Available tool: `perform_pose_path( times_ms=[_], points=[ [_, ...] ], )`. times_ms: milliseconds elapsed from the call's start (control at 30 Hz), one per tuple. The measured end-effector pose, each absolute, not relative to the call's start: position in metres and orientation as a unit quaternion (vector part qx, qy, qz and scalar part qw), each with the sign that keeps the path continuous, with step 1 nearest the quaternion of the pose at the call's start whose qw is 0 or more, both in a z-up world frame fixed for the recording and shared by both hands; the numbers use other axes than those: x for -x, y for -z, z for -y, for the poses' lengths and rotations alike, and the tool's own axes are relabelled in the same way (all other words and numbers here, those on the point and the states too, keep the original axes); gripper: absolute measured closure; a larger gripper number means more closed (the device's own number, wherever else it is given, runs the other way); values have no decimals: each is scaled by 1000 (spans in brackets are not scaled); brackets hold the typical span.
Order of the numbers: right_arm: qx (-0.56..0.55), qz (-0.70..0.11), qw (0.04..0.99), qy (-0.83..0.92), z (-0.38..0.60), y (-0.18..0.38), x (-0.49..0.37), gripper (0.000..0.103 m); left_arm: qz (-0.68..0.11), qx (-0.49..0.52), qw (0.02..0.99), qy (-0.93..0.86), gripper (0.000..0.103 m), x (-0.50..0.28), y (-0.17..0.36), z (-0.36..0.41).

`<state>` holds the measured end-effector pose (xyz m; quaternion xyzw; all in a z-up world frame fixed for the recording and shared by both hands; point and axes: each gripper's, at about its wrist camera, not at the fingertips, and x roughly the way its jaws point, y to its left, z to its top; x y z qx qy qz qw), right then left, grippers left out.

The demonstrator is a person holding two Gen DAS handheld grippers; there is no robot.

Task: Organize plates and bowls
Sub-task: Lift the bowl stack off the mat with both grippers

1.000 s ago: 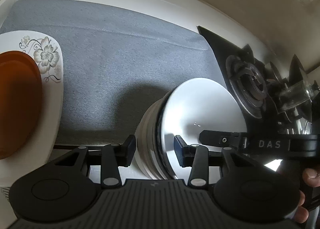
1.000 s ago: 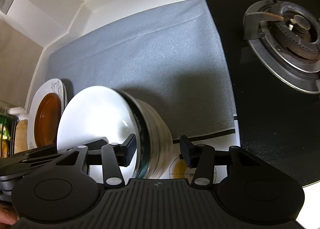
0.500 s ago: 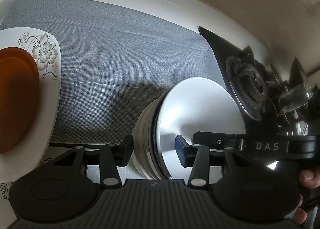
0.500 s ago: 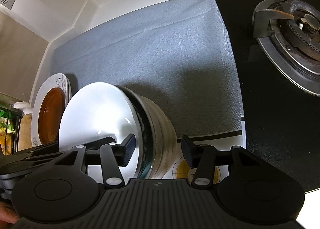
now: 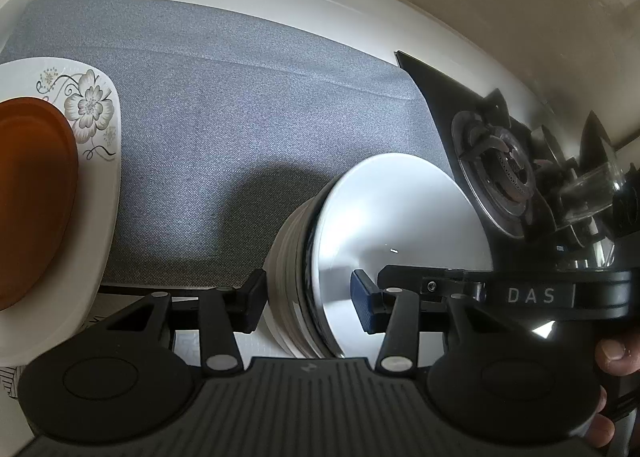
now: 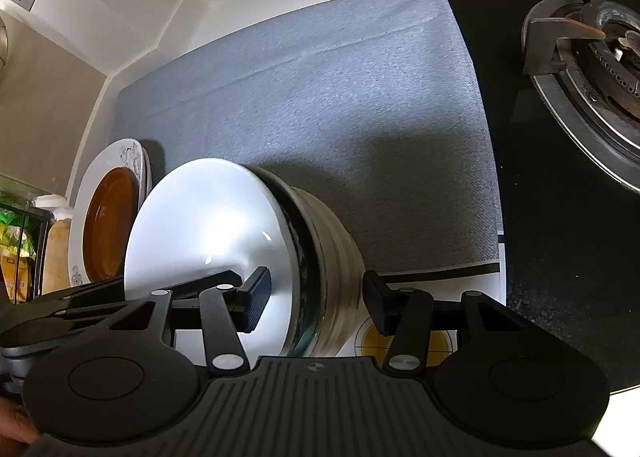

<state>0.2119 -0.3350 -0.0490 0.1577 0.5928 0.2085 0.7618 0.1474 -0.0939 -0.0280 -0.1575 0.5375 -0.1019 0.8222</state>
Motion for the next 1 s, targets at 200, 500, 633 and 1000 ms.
perform_pose_path(
  times_ms=[200, 500, 633, 1000],
  points=[
    [-153, -589, 765, -212, 333, 47, -210, 50, -536, 149, 824, 102, 54, -147, 27, 96],
    [-151, -581, 771, -212, 332, 46, -206, 53, -536, 146, 826, 99, 54, -147, 27, 98],
    [-148, -576, 775, -216, 334, 45, -204, 56, -535, 147, 826, 97, 56, -147, 26, 98],
    [-154, -556, 790, -207, 340, 38, -195, 63, -524, 163, 830, 100, 61, -144, 22, 93]
  ],
)
